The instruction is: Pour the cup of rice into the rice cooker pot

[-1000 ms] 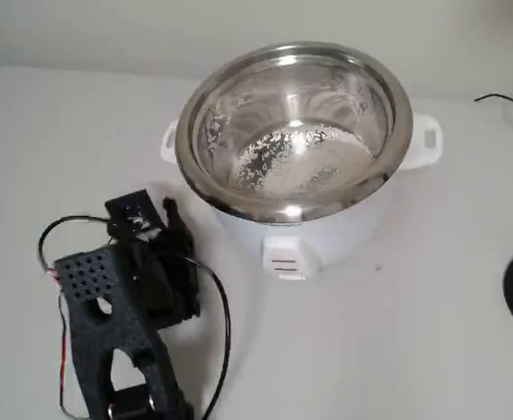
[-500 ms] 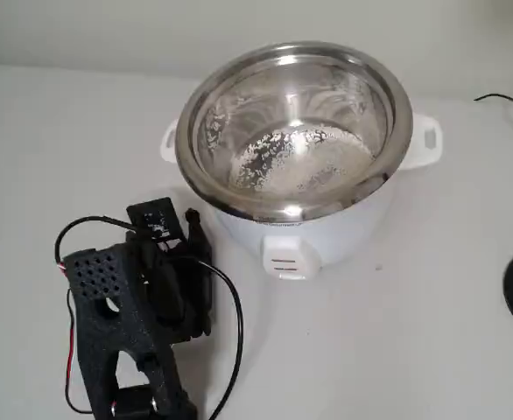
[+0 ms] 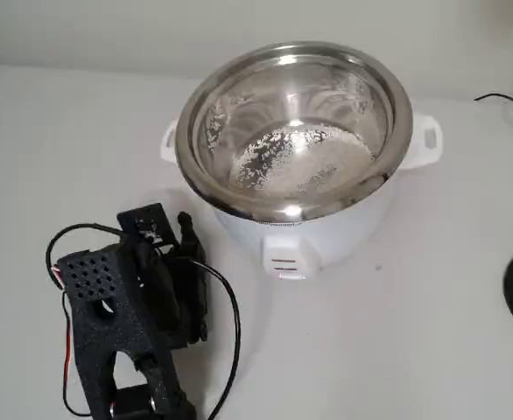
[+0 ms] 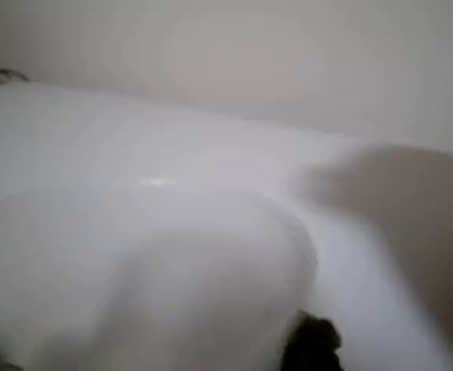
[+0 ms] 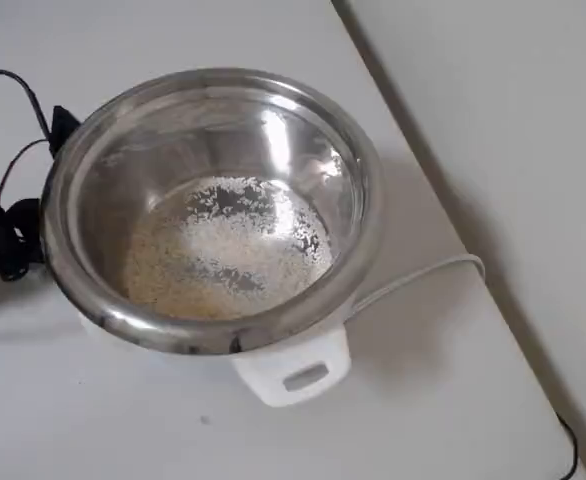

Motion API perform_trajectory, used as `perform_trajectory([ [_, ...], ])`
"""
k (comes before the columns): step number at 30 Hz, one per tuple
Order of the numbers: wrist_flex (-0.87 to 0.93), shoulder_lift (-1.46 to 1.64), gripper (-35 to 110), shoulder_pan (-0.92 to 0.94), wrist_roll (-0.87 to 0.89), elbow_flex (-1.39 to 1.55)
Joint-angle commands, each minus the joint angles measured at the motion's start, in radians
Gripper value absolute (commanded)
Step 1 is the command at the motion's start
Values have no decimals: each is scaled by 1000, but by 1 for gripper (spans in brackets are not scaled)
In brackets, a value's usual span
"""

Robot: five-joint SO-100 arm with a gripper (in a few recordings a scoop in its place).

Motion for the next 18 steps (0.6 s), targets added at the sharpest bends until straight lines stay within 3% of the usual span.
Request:
perform_trajectory([
  [1, -44, -2, 43, -6, 26, -35],
  [6, -63, -40, 55, -3, 12, -60],
  [18, 26, 81, 56, 15, -60, -74],
])
